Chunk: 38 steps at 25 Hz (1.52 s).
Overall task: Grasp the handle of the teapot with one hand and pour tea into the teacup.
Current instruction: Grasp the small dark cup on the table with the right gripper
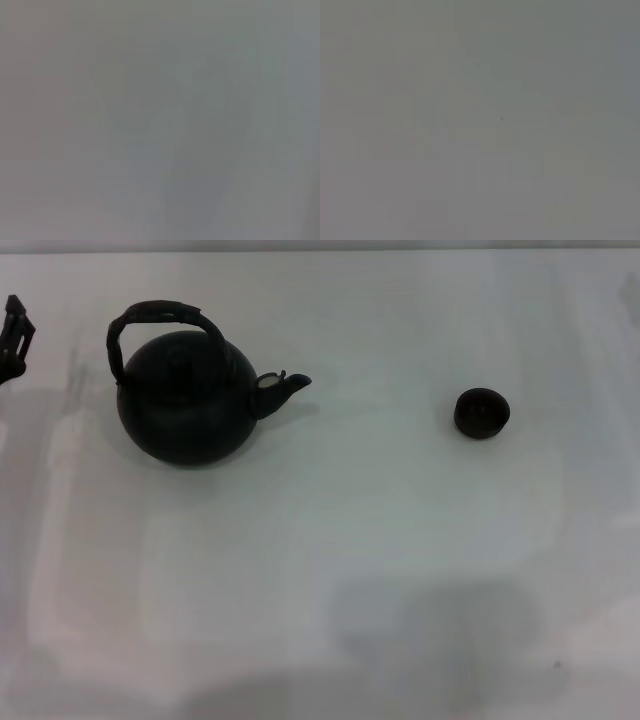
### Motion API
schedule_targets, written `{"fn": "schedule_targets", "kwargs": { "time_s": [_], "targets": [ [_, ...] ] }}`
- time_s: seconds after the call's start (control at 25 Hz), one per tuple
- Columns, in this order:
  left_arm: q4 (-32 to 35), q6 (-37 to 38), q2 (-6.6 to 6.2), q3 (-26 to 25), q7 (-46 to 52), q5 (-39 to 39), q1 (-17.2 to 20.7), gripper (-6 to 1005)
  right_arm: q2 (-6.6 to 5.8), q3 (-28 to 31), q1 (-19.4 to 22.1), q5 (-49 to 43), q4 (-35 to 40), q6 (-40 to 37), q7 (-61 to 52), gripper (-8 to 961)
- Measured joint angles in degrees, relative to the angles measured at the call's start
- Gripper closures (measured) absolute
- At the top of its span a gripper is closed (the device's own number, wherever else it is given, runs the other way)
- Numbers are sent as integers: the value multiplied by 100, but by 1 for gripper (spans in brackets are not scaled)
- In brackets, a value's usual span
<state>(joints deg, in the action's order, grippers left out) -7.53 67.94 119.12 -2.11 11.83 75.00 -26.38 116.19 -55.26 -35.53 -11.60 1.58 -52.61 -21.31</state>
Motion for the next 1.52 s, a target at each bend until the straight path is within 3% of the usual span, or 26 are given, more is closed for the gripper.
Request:
{"fn": "schedule_targets", "kwargs": {
  "time_s": [0.48, 0.76, 1.0, 1.16, 1.2, 1.24, 1.28, 1.32, 1.36, 1.4, 1.44, 1.52],
  "targets": [
    [-4, 134, 12, 0, 23, 43, 47, 260, -11, -146, 34, -35, 57, -18, -216, 123],
    [-12, 147, 17, 0, 151, 40, 138, 259, -143, -1379, 135, -45, 843, 310, -1622, 126],
    [-20, 244, 24, 0, 153, 40, 161, 260, -277, -1907, 149, -274, 1323, 439, -2104, 128],
    [-79, 318, 22, 0, 154, 40, 170, 259, -632, -2412, 94, -1432, 1689, 404, -3562, 130],
    [-80, 318, 22, 0, 154, 40, 170, 259, -882, -2578, -8, -2364, 1868, 234, -4593, 131],
    [-81, 319, 19, 0, 154, 38, 169, 259, -882, -2578, -8, -2364, 1868, 234, -4593, 131],
    [-82, 320, 18, 1, 154, 39, 163, 259, -978, -2602, -62, -2755, 1919, 114, -4968, 131],
    [-82, 320, 17, 1, 154, 37, 156, 259, -1126, -2614, -160, -3335, 1994, -85, -5458, 132],
    [-83, 321, 17, 0, 154, 37, 149, 259, -1357, -2605, -352, -4234, 2079, -445, -6131, 132],
    [-83, 322, 16, 0, 154, 37, 136, 259, -1473, -2597, -469, -4628, 2116, -636, -6410, 133],
    [-83, 322, 16, 0, 154, 37, 136, 259, -1473, -2597, -469, -4628, 2116, -636, -6410, 133],
    [-83, 324, 15, 0, 153, 39, 122, 260, -1624, -2595, -709, -5346, 2135, -975, -6747, 134]
  ]
}}
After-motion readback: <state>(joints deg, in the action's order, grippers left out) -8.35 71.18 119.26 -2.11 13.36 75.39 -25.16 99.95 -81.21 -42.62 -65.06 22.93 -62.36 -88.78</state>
